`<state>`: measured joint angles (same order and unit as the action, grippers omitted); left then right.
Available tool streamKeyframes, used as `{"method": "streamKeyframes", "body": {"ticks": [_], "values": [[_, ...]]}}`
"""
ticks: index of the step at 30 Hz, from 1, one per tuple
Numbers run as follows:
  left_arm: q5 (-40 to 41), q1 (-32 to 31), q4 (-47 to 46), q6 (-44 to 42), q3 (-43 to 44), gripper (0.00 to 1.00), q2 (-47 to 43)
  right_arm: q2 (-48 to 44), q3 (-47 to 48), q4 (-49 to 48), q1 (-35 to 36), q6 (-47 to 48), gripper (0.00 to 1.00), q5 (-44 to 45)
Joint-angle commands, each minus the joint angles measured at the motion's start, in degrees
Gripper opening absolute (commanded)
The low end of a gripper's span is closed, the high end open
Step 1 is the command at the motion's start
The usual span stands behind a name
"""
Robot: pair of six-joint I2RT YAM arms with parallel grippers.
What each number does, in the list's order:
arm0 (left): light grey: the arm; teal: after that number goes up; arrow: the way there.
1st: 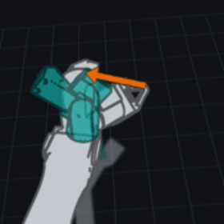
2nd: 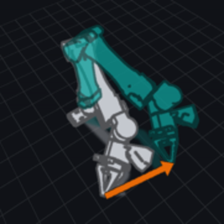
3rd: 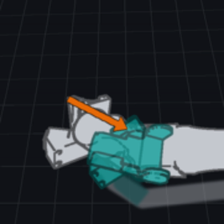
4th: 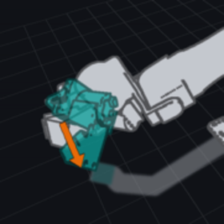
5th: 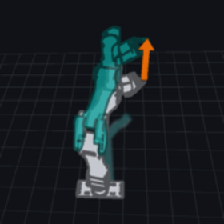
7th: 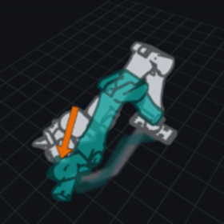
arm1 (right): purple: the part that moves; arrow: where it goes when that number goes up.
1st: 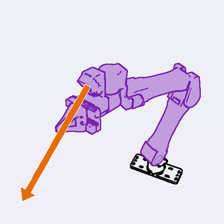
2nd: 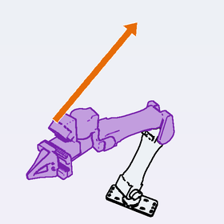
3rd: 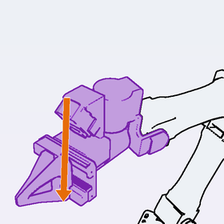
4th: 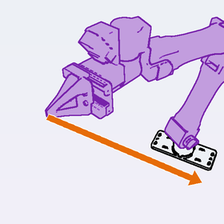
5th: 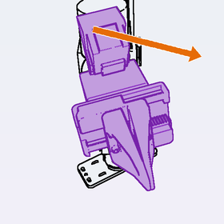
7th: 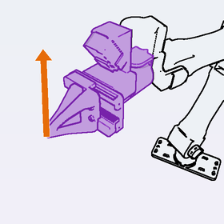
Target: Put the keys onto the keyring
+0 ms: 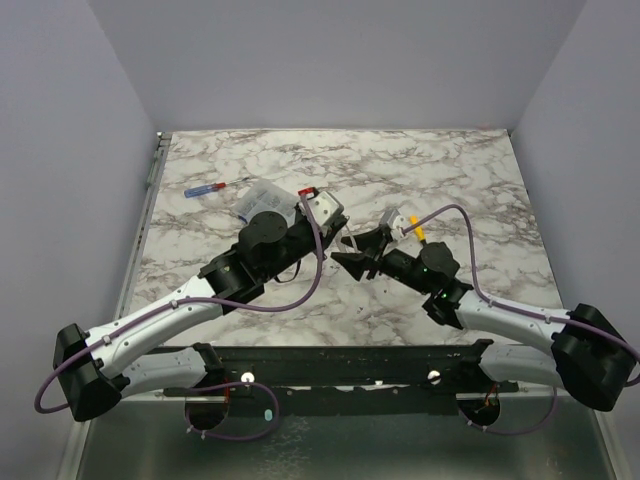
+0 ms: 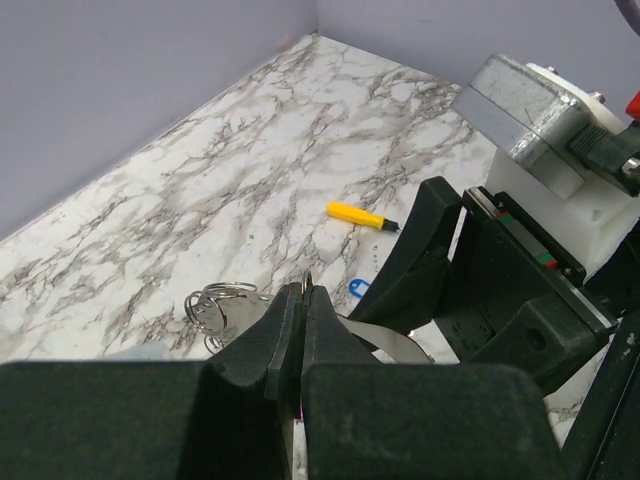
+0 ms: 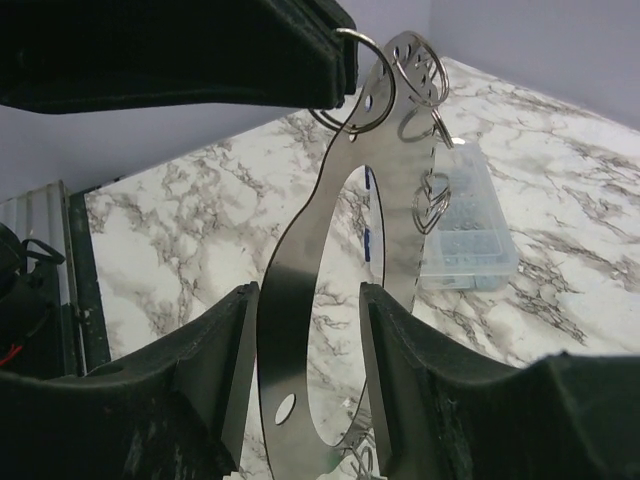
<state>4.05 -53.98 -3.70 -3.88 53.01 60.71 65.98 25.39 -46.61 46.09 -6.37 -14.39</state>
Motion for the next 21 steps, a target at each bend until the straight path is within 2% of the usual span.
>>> {"method": "streamKeyframes", "body": {"ticks": [1, 7, 16, 21], "values": [[0.52, -0.03, -4.26, -0.21, 0.45, 0.0, -0.66, 1.04, 1.76, 0.02, 0.67, 1.6, 0.51, 0.61], [0.1, 0.1, -4.97, -0.08, -0.3, 0.0, -1.63, 2.6, 2.72, 0.22, 1.15, 2.04, 0.51, -0.1], [-0.25, 0.27, -5.59, -0.06, -1.3, 0.0, -2.52, 3.94, 4.54, 1.48, 1.89, 2.56, 0.65, 0.33], [-0.54, 0.52, -5.92, 0.32, -1.83, 0.0, -2.96, 4.59, 5.19, 2.11, 2.31, 2.94, 0.66, 0.31]]}}
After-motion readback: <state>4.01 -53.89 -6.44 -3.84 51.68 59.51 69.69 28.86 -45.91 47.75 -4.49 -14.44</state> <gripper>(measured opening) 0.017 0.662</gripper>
